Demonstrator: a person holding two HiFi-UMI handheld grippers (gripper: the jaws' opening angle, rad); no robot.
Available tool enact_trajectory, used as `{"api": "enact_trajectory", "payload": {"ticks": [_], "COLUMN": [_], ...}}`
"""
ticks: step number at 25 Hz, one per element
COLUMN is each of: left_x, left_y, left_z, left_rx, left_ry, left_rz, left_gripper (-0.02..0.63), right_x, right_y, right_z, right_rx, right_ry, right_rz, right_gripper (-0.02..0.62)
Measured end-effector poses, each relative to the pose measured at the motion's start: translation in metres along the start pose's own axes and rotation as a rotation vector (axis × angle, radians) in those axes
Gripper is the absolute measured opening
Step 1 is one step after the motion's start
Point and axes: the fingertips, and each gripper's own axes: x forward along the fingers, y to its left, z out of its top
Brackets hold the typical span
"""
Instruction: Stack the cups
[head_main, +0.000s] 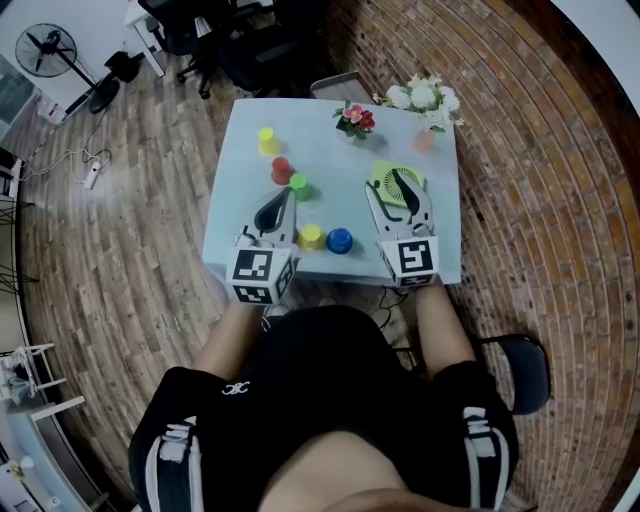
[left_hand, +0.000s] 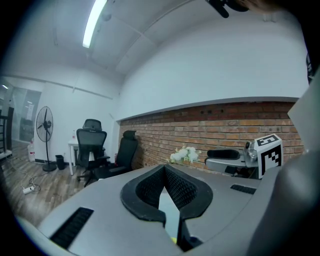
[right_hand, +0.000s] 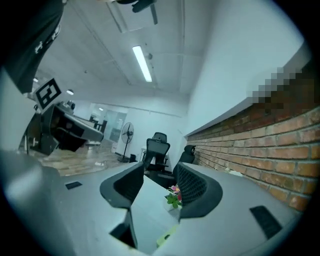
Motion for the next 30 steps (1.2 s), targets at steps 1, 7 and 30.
{"api": "enact_trajectory", "payload": {"ticks": [1,7,30], "left_x": [-0.001,-0.009,-0.115], "left_y": [0.002,0.02,0.119], "left_z": [-0.001,-0.012,-0.072], "left_rx": [-0.002,-0.017,-0.183], "left_ry": [0.003,0.026,0.091], "left_rz": [0.008,0.078,0.555], "left_gripper": [0.002,0.002,0.002], "right_x": [0.005,0.039,0.144], "right_y": [0.001,0.008,0.163], "right_z": [-0.006,-0.038,-0.171], "right_rx": [-0.05,-0.289,-1.098], "right_ry": [0.026,0.172,0.312], "right_rz": [0.031,0.226,1.223], "right_gripper": [0.19,0.207,0.229]}}
